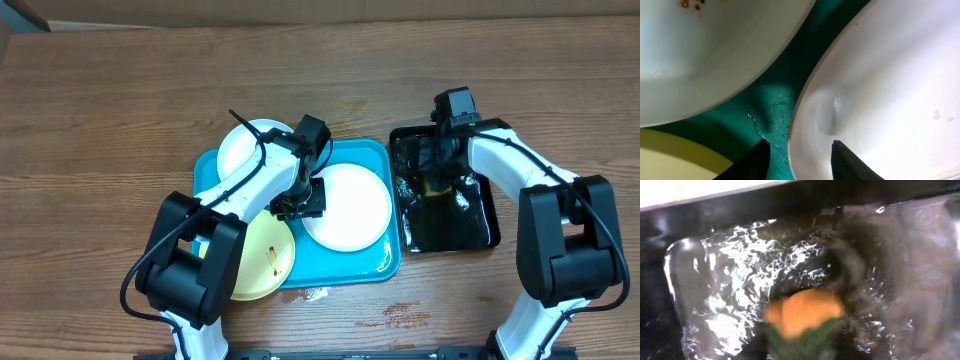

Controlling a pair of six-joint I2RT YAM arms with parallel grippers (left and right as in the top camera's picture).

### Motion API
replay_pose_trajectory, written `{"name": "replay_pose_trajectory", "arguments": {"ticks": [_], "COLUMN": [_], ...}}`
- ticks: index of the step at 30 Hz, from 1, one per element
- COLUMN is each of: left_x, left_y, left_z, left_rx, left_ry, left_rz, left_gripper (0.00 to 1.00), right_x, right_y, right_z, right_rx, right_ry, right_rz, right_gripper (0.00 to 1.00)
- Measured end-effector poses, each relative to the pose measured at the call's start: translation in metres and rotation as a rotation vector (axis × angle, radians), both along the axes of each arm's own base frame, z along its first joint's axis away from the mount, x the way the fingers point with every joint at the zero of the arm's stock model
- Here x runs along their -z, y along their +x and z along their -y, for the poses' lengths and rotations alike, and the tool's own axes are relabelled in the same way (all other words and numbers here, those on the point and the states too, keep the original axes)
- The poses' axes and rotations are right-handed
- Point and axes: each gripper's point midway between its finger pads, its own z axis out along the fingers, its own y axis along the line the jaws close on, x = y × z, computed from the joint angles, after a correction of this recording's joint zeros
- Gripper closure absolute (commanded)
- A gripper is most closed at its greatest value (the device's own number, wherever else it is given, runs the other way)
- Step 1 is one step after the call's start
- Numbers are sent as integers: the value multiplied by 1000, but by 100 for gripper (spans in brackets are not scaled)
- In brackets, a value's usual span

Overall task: Clean dirty plates on tray and stack at the side
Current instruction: 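Rub the sponge on the black tray with the right gripper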

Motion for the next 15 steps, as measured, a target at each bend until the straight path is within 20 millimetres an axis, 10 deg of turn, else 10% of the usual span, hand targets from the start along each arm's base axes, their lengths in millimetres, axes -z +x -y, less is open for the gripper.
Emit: {"name": "replay_pose_trajectory", "arguments": {"ticks": [10, 15], "left_x": [0, 0], "left_y": [0, 0], "left_z": [0, 0], "left_rx": [0, 1], "left_ry": [0, 3], "left_rz": [0, 1], "left_gripper": [57, 57], "right_x": [-12, 2], "right_y": [-13, -24], "right_z": [1, 3], "right_rx": [-6, -4], "right_ry": [-15, -19], "right_rz": [-84, -105], "right_gripper": [29, 80]}}
